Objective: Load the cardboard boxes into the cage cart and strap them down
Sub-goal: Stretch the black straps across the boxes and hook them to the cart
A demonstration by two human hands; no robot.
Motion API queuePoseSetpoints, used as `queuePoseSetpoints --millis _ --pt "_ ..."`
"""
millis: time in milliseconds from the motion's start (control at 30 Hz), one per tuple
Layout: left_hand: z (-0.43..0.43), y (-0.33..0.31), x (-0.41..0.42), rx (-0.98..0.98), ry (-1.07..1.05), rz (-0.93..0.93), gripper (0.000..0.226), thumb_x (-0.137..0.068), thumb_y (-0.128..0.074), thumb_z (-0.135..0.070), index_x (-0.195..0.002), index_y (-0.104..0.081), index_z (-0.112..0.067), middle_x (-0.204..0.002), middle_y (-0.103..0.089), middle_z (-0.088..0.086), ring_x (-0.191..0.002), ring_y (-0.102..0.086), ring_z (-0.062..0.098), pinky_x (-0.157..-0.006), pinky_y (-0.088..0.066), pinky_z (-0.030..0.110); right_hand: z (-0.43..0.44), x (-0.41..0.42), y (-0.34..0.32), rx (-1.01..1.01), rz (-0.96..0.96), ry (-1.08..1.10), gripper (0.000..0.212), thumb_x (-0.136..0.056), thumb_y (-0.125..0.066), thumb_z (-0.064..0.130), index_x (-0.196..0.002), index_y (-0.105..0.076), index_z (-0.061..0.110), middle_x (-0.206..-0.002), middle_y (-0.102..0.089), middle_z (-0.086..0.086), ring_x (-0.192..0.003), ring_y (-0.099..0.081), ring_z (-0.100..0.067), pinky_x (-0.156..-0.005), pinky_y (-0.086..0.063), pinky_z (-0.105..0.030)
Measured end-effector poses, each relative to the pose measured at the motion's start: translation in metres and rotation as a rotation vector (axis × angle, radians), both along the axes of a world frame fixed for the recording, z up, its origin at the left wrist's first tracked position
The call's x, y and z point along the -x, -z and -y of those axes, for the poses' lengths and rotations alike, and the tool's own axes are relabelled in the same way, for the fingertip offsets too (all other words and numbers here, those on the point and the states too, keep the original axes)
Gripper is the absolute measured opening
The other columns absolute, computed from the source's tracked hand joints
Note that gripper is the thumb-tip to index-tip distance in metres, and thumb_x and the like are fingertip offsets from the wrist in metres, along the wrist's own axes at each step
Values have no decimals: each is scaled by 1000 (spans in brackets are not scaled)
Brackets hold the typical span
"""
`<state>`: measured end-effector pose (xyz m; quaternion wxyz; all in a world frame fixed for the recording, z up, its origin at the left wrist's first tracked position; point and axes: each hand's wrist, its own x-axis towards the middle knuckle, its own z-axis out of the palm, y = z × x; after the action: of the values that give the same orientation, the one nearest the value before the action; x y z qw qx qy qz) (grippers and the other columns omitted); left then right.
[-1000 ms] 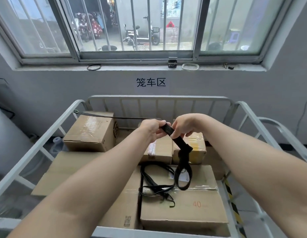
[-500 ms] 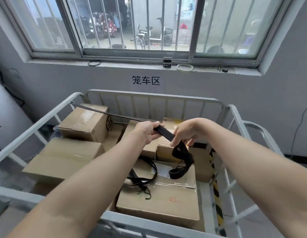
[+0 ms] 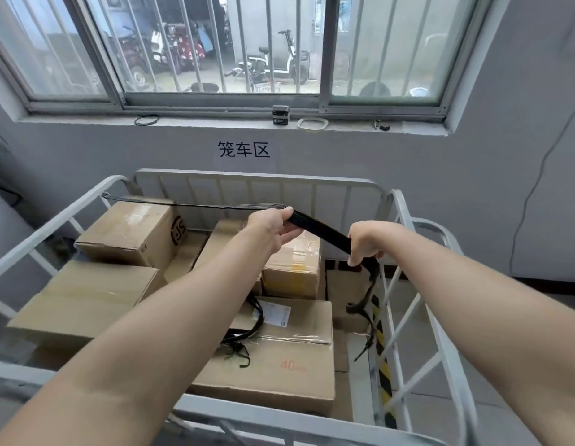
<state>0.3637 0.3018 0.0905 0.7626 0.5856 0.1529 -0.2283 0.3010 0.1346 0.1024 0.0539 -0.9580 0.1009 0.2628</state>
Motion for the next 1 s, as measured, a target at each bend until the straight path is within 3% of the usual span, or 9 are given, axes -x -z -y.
queuePoseSetpoints --millis 167,300,400,533,767,1000 --pt "27 0 -8 -1 3 2 3 -92 -57 1 -94 -57 2 -90 -66 18 -84 -69 30 -66 -57 34 30 -1 -16 -137 78 75 29 -81 -72 27 -104 -68 11 -94 -65 -3 -92 -63 -23 -79 -51 -32" --pt "43 -5 -27 33 -26 14 6 -91 -58 1 -87 -55 0 -79 -64 16 -69 -66 26 -66 -58 34 64 -2 -47 -562 183 261 24 -85 -72 30 -82 -68 6 -67 -61 0 -66 -61 -16 -79 -52 -32" --pt "59 -8 -31 105 -17 24 10 -91 -58 -2 -82 -56 -2 -67 -65 13 -63 -64 24 -66 -58 34 82 -2 -70 -723 300 348 28 -89 -66 31 -73 -60 8 -54 -45 1 -50 -46 -14 -63 -50 -29" --pt "88 -13 -29 161 -6 47 14 -93 -58 -8 -80 -58 -5 -50 -64 5 -50 -62 18 -61 -57 30 100 -3 -95 -625 377 305 29 -92 -63 28 -71 -59 8 -48 -38 2 -45 -37 -14 -56 -44 -26" --pt "141 -24 -15 246 -131 84 15 -93 -59 -12 -80 -61 -5 -53 -66 8 -48 -64 17 -58 -58 28 136 -8 -125 -502 376 189 33 -90 -65 31 -67 -57 9 -42 -38 5 -44 -32 -13 -50 -37 -25" --pt "188 -23 1 357 -219 113 17 -93 -59 -12 -78 -61 -4 -52 -66 6 -45 -64 15 -51 -57 25 183 -5 -135 -643 314 162 25 -96 -57 20 -74 -56 7 -48 -41 3 -41 -33 -10 -50 -37 -24"
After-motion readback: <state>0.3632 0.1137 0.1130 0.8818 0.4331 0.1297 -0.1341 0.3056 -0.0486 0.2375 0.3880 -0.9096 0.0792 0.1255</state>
